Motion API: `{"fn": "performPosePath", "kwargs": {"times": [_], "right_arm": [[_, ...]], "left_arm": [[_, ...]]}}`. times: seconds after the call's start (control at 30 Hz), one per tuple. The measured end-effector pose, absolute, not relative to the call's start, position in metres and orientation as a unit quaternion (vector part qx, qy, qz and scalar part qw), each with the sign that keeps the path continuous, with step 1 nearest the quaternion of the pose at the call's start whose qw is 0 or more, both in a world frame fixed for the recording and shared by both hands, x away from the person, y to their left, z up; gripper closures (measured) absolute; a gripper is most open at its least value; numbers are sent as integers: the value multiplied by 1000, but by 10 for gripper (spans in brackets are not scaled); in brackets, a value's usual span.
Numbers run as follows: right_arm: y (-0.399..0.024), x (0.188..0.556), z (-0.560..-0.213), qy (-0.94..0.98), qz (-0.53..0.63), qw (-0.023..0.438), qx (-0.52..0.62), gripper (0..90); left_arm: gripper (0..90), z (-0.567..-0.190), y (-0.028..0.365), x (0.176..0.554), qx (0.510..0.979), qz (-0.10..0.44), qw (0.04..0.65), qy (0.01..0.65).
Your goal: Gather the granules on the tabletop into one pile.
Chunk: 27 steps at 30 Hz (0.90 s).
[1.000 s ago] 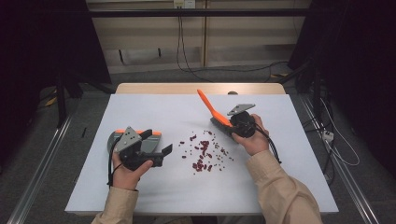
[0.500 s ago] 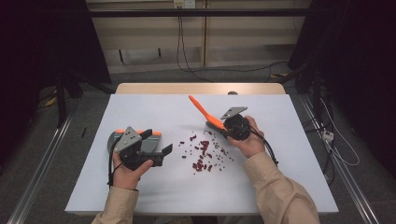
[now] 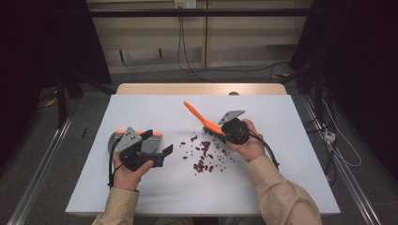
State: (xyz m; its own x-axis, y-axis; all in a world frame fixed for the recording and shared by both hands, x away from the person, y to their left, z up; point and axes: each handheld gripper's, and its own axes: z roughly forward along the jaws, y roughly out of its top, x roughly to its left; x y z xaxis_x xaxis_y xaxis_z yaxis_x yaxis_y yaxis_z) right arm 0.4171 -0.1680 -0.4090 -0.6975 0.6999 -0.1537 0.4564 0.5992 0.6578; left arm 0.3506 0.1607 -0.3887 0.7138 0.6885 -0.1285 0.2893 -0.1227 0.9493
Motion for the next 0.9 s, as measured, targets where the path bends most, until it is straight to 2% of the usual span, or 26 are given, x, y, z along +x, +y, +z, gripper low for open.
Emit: {"fn": "performPosePath", "kwargs": {"times": [0.9], "right_arm": [[-161, 397, -406, 881, 309, 187, 306, 713]], "left_arm": [[46, -388, 161, 350, 729, 177, 570, 333]]}}
